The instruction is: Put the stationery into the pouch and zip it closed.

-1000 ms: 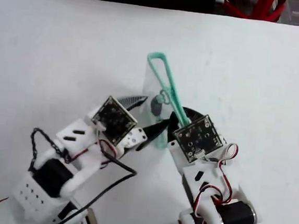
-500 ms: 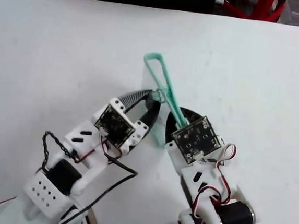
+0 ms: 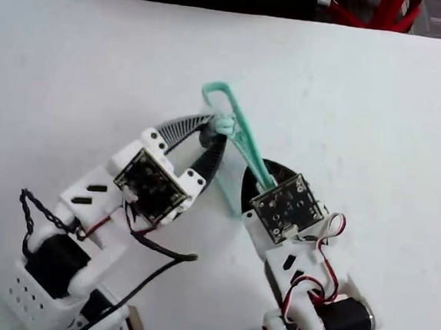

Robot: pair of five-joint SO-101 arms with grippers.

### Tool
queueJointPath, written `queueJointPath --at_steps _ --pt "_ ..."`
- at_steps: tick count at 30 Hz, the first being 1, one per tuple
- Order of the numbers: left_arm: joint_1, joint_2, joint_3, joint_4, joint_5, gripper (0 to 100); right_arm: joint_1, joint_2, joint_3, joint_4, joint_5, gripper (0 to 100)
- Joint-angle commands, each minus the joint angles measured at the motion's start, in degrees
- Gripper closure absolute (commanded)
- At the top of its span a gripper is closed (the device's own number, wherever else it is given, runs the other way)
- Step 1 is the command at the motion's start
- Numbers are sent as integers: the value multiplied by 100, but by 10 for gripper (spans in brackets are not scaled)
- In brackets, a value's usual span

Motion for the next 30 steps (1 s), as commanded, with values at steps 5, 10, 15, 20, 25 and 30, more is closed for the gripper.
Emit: queueJointPath --at_steps 5,10,15,20,25,30 --pt "-523 1341 -958 -176 -176 978 22 22 62 22 -281 981" --pt "-1473 2791 -2277 141 -167 978 22 22 70 119 -273 981" --pt "-2281 3398 -3138 387 -167 978 22 22 70 119 -273 981" --pt "-2888 4084 -3666 62 -202 978 22 22 70 110 -273 981" --pt "-3178 4980 -4325 70 -176 978 22 22 158 84 -273 981" --pt "-3196 5393 -4677 396 -167 978 22 22 185 75 -264 981"
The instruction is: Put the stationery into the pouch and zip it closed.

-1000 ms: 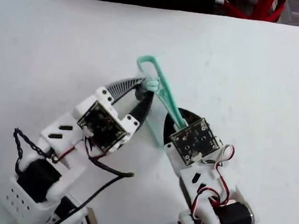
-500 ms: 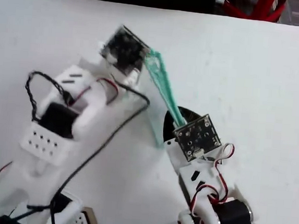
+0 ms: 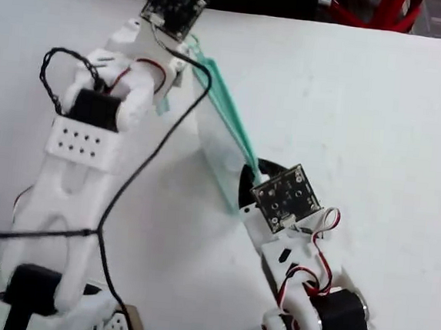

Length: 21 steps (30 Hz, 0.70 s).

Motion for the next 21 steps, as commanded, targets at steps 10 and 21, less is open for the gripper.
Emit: queueJointPath --at_steps 10,21 --pt "66 22 -1371 1301 -18 871 -145 4 1248 -1429 -255 981" --pt "787 92 -1327 1345 -18 908 822 4 1864 -2448 -1020 981"
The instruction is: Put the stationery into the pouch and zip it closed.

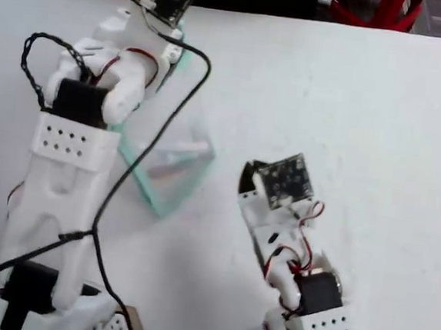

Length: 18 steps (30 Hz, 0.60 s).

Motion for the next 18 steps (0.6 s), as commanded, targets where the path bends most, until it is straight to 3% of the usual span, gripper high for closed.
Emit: queueJointPath --at_steps 1,5,10,18 --pt "418 -22 -158 35 0 911 637 -57 -35 -286 -193 981" --pt "927 4 -44 -44 9 952 1305 -48 44 -514 -642 981" --pt "1244 -57 -123 -475 -9 976 1525 -48 563 -1235 -774 981" --pt "-1068 -75 -1029 668 9 976 1508 -48 774 -1499 -765 981"
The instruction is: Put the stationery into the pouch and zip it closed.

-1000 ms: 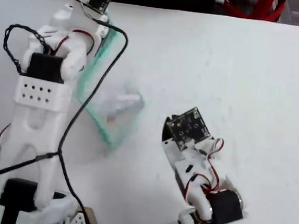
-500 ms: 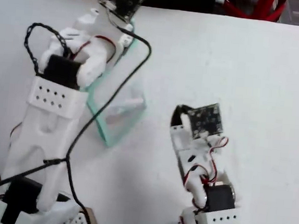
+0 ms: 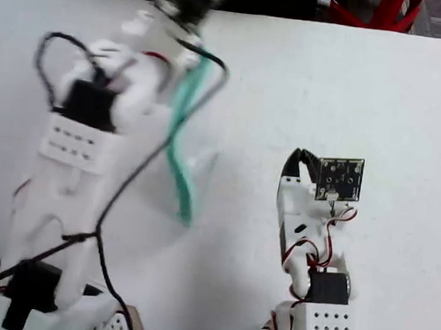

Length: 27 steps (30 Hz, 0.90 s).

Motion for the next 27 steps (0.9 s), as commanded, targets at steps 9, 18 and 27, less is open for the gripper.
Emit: queueJointPath --at_steps 9,18,27 --pt "-2853 -110 -1916 826 -1257 977 31 -22 -35 -119 -44 980" --pt "-2448 -48 -1811 1582 -1662 977 31 -40 -35 -119 -44 980" --pt "312 -40 1837 -1152 -800 977 84 -40 -35 -119 -44 980"
